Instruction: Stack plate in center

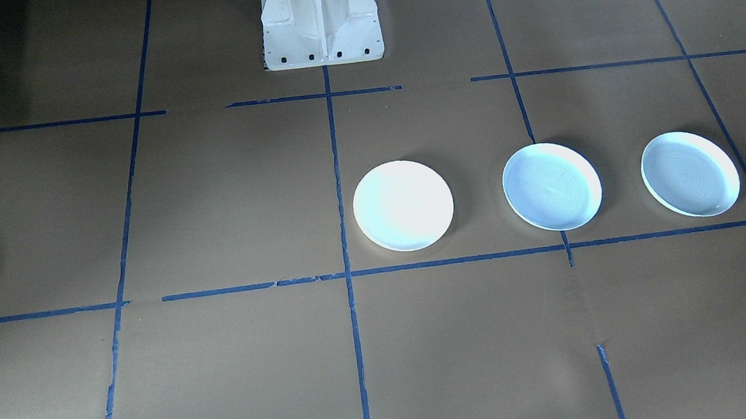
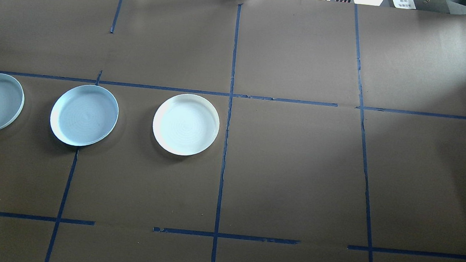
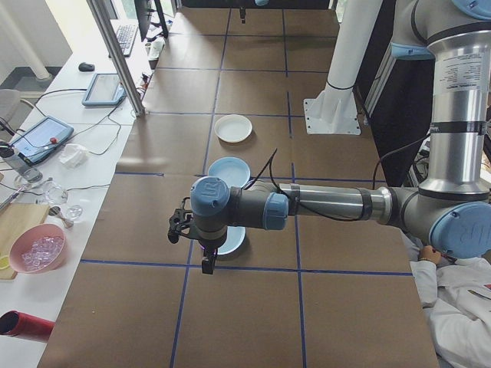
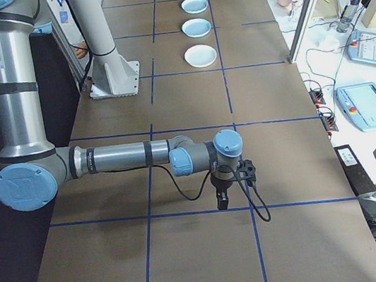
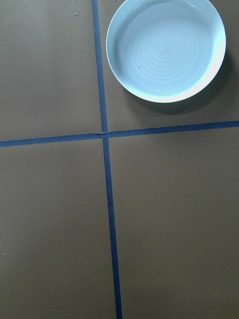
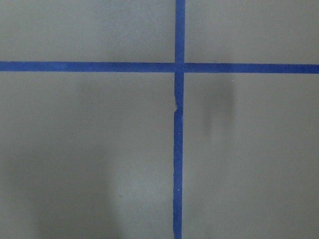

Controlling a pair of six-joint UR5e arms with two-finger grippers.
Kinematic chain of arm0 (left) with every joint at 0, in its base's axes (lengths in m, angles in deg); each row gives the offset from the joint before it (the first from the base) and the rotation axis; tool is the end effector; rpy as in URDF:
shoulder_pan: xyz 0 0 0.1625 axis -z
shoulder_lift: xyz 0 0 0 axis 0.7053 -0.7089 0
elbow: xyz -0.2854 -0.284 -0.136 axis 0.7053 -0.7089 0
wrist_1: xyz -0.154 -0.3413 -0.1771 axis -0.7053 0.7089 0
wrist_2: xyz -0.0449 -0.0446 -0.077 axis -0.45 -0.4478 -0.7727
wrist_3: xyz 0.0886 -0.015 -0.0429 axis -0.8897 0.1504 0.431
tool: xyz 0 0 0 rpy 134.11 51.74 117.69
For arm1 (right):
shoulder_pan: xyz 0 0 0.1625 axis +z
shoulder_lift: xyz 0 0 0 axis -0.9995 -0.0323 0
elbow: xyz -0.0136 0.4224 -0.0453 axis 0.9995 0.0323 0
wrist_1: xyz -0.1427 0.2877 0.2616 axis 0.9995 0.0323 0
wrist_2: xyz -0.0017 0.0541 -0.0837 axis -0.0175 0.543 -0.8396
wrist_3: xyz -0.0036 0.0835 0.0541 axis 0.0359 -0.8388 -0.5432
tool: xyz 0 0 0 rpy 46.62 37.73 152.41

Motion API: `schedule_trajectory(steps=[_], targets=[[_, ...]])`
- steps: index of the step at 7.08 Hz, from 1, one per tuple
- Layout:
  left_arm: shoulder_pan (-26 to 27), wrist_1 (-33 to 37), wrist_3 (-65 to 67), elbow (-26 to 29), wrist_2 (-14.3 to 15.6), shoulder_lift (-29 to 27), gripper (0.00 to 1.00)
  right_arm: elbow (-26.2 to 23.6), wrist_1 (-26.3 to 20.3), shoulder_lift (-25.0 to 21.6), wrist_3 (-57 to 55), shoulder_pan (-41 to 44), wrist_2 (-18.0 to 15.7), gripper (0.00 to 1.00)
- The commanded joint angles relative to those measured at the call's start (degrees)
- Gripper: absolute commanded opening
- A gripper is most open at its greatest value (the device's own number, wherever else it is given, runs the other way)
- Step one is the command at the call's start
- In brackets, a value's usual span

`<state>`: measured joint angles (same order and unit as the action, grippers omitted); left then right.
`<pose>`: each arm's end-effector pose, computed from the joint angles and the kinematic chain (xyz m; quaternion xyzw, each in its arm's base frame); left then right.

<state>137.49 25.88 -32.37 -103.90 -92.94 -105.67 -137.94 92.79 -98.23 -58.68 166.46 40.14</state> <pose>-0.0838 -0.4714 0.6291 0.0580 0.3857 0.0193 0.9206 -0.0292 -0.4852 0.6713 -0.0379 -0.3383 -0.0076 0.9402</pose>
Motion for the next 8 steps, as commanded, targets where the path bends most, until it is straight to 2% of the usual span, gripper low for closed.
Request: schedule_trajectory(steps=[1, 6, 7, 8], targets=[[0.0, 0.1, 0.0, -0.3, 0.0, 0.3, 1.00, 0.1, 0.0, 0.0, 0.0, 0.0, 0.0, 1.00], [-0.2, 0.5, 0.9, 0.4, 0.2, 0.1, 1.00, 0.1, 0.0, 0.0, 0.0, 0.0, 0.0, 1.00], [-0.2, 2.0, 0.9, 1.9, 0.0, 0.5, 1.00, 0.0, 0.0, 0.0, 0.0, 0.0, 0.0, 1.00], [-0.3, 10.2, 1.1, 6.6, -0.1, 0.2, 1.00, 0.1, 0.0, 0.0, 0.0, 0.0, 0.0, 1.00]])
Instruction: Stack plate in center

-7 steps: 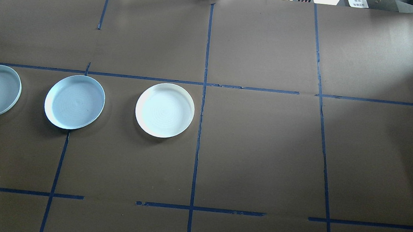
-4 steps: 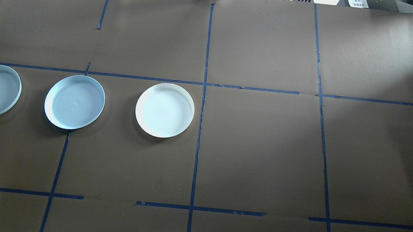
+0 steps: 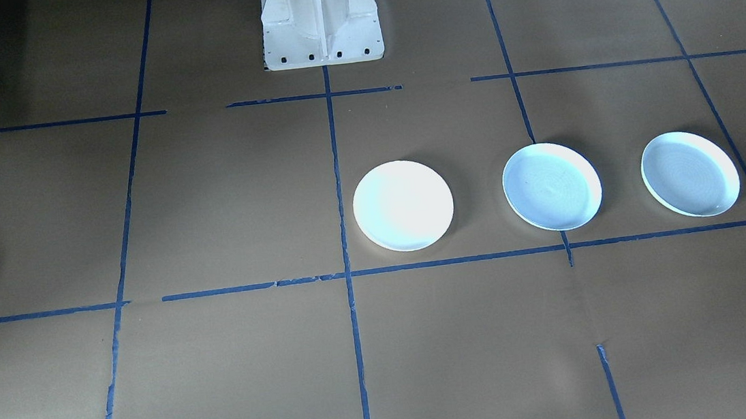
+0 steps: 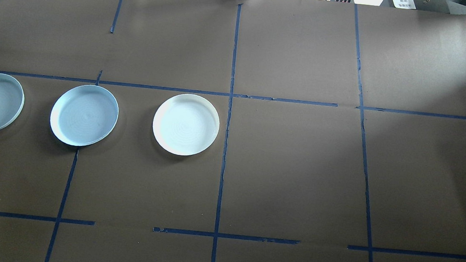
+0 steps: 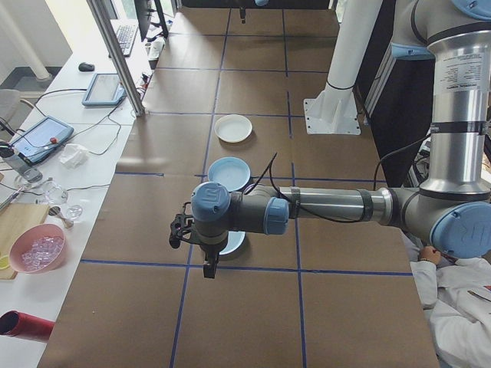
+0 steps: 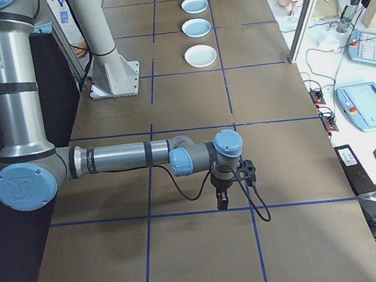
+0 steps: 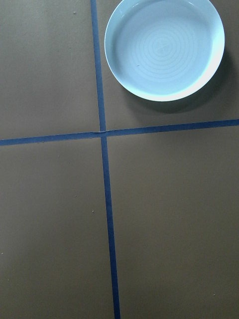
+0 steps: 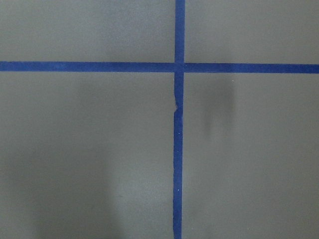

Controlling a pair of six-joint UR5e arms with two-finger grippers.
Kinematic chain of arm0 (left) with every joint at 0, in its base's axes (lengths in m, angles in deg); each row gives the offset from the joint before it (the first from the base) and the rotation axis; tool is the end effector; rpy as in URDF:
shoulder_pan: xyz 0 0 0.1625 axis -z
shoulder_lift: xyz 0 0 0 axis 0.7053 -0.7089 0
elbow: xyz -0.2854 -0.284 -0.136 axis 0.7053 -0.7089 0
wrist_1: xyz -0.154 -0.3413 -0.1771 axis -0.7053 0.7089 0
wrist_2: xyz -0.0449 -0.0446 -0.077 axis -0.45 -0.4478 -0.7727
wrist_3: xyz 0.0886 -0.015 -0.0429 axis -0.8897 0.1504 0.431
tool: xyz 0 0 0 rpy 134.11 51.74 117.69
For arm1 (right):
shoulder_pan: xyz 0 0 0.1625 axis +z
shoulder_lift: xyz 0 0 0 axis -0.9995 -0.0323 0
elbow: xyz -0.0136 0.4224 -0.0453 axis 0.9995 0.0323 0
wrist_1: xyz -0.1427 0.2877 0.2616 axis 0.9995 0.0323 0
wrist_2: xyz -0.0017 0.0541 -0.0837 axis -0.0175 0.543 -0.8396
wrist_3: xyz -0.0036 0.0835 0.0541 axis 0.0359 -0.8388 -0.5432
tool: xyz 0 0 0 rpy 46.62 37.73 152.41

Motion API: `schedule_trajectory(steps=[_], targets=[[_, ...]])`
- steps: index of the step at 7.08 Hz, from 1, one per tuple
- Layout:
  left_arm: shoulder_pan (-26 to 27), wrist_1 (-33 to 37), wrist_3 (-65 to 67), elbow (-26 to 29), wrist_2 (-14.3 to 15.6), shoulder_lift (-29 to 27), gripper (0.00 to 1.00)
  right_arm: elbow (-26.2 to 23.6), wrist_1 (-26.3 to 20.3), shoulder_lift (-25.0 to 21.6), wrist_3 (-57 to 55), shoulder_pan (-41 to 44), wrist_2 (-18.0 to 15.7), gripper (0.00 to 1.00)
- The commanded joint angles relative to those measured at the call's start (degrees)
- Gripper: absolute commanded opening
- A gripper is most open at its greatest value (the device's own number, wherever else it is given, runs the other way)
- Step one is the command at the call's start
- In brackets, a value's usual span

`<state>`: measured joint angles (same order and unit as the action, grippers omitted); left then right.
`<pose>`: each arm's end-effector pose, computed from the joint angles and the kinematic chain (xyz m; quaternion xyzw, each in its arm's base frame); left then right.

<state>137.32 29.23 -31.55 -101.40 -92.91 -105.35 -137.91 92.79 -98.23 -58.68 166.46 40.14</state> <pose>-0.0824 -0.4702 0.6473 0.0589 0.3856 0.0158 0.9206 -0.0291 -0.4851 0.6716 -0.0382 -0.3383 -0.0075 0.9402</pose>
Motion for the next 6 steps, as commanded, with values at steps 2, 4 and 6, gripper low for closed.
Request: schedule_trajectory(steps=[2, 4, 6], targets=[[-1.2, 16.8, 7.6, 11.3, -2.4, -0.2, 1.00, -0.1, 0.0, 0.0, 0.0, 0.0, 0.0, 1.00], [-9.5, 34.0, 19.1, 18.7, -3.3, -0.4, 1.00, 0.0, 0.0, 0.0, 0.0, 0.0, 0.0, 1.00], [-13.2, 43.5, 28.5, 23.9, -3.1, -2.7, 1.00, 0.0, 0.0, 0.0, 0.0, 0.0, 0.0, 1.00]])
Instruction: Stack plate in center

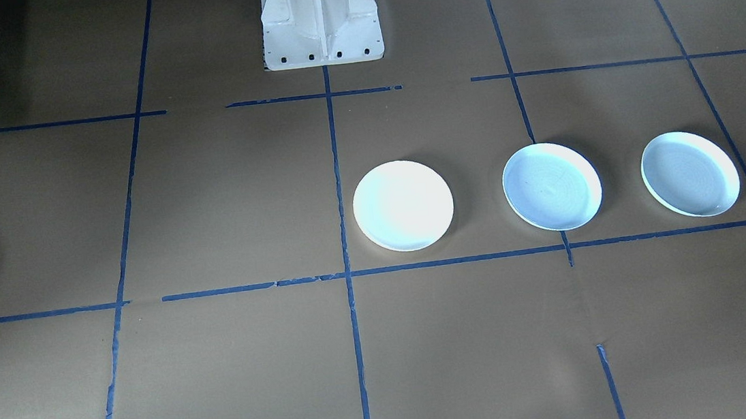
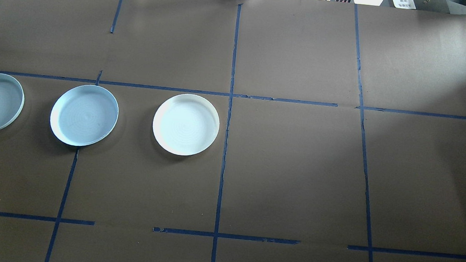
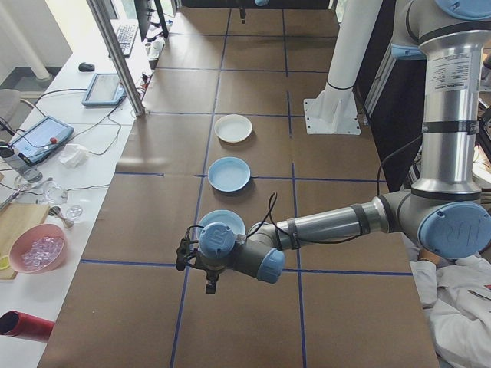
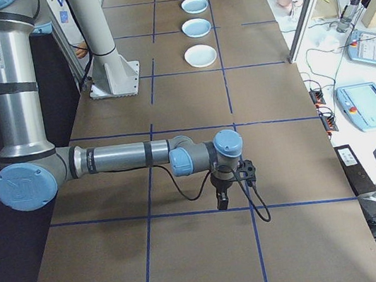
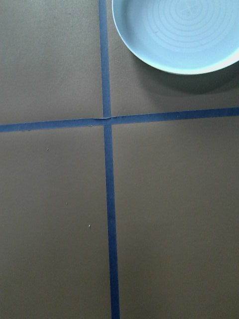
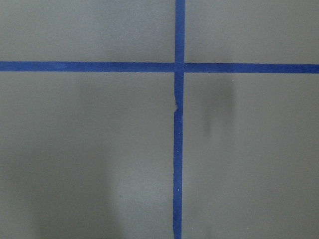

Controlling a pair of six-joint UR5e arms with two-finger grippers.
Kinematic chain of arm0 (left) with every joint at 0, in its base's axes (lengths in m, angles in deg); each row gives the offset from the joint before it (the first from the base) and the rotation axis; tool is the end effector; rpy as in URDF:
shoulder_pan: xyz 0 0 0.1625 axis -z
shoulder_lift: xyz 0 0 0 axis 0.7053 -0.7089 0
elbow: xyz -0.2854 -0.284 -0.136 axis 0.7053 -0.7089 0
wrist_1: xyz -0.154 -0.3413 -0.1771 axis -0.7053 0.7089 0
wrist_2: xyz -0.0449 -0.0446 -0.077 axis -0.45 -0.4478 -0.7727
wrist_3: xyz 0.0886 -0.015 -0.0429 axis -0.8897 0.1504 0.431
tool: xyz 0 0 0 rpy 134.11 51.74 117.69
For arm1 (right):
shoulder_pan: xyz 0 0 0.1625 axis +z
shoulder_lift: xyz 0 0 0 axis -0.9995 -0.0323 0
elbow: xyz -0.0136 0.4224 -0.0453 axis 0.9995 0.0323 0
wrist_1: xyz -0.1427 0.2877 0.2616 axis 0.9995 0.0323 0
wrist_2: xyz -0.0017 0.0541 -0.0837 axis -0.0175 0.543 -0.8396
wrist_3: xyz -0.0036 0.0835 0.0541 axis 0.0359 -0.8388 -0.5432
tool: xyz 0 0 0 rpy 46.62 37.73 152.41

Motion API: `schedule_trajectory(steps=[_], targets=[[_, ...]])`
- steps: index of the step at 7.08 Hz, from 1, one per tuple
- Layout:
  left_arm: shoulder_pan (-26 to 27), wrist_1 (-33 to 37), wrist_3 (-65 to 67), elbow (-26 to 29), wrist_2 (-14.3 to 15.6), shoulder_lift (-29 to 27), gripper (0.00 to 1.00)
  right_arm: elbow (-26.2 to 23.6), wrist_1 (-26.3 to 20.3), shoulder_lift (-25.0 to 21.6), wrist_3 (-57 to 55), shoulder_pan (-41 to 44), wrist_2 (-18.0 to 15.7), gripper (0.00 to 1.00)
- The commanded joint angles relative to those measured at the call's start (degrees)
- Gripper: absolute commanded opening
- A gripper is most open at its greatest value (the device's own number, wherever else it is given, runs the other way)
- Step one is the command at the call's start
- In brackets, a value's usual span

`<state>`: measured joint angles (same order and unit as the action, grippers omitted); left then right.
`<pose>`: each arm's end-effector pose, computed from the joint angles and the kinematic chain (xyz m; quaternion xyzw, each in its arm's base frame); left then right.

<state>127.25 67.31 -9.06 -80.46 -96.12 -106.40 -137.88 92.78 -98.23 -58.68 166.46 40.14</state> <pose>0.0043 -0.4729 0.7413 0.0827 0.4380 -0.0147 0.8950 -0.0291 -0.4851 0.6718 -0.0383 -0.3382 -0.0074 0.9403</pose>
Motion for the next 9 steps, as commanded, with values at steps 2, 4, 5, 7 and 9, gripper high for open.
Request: schedule_trajectory(steps=[2, 4, 5, 7, 9], targets=[[-12.2, 5.2, 12.1, 3.5, 1.9, -6.2, 1.00, -0.1, 0.0, 0.0, 0.0, 0.0, 0.0, 1.00], [-12.6, 5.2, 11.6, 4.2, 2.2, -6.5, 0.95, -0.1, 0.0, 0.0, 0.0, 0.0, 0.0, 1.00], [-12.6, 5.1, 10.6, 4.0, 5.3, -6.5, 0.94, 0.0, 0.0, 0.0, 0.0, 0.0, 0.0, 1.00], [-13.0, 5.3, 10.4, 4.8, 6.1, -6.3, 0.92, -0.1, 0.0, 0.0, 0.0, 0.0, 0.0, 1.00], [-13.0, 5.0, 10.4, 4.8, 5.3, -5.9, 0.81, -0.1, 0.0, 0.0, 0.0, 0.0, 0.0, 1.00]])
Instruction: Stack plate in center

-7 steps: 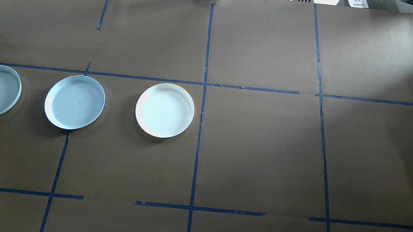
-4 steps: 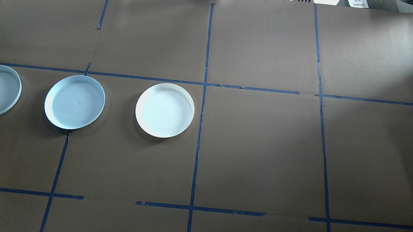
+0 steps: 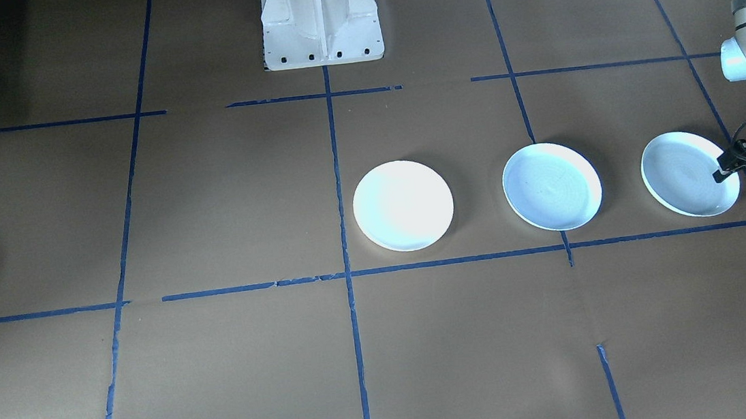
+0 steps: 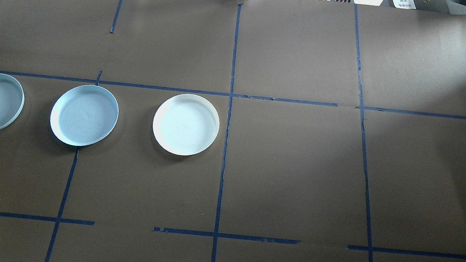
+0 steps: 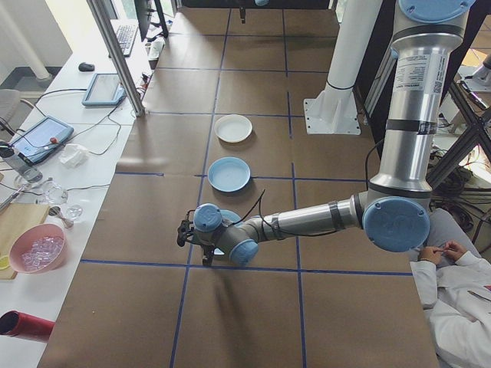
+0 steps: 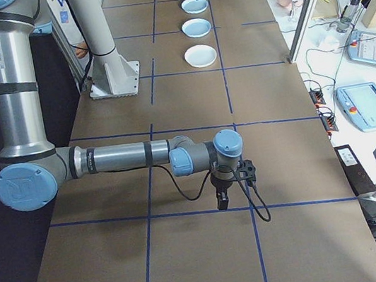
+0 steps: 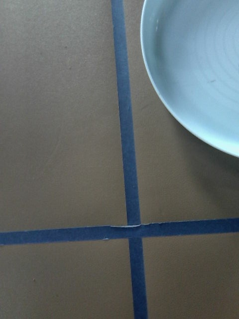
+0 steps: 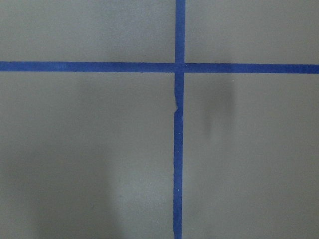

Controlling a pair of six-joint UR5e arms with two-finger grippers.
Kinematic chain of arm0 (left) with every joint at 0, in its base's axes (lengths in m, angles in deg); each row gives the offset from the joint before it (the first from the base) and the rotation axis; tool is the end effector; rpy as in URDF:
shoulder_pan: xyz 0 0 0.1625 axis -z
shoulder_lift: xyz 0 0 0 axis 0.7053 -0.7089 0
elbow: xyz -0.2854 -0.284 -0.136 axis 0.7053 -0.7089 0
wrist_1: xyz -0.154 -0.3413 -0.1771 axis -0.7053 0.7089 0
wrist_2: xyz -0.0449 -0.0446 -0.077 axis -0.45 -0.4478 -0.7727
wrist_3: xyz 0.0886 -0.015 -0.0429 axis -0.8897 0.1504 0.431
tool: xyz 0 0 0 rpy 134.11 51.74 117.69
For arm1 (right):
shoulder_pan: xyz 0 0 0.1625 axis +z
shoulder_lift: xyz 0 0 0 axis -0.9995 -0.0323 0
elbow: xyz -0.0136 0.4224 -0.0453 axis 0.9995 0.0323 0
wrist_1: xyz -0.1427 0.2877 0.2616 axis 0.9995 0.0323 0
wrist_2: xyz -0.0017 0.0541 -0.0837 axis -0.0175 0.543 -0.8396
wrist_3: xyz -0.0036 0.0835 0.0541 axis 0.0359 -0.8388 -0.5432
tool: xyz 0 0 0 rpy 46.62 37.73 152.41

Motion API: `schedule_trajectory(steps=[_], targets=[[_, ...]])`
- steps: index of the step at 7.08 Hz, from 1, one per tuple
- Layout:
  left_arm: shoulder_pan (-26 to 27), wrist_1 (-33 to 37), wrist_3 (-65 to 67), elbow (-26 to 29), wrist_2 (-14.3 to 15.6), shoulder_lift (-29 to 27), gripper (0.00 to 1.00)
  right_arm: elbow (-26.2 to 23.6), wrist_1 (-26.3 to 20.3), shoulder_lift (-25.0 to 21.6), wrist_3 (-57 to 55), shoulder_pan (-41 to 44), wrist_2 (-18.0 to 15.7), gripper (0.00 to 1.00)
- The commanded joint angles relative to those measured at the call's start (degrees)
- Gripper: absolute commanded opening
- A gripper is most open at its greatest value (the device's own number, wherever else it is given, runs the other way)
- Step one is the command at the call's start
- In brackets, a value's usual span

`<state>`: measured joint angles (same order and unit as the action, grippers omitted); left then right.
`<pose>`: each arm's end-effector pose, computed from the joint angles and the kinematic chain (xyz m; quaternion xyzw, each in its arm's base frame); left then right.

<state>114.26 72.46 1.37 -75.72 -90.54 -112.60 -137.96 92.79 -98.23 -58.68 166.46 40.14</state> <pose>0.1233 -0.5130 0.7236 0.0637 0.4260 0.0162 0.9023 -0.0292 -0.4852 0.6712 -0.0378 -0.3383 -0.0076 0.9402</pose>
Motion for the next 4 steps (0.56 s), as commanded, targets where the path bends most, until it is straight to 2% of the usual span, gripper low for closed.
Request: schedule_trajectory(steps=[1, 4], targets=[[-0.1, -0.5, 0.0, -0.1, -0.4, 0.4, 0.73, 0.0, 0.0, 0.0, -0.1, 0.0, 0.0, 1.00], [-0.1, -0.5, 0.0, -0.1, -0.5, 0.5, 0.48, 0.1, 0.0, 0.0, 0.0, 0.0, 0.0, 1.00]])
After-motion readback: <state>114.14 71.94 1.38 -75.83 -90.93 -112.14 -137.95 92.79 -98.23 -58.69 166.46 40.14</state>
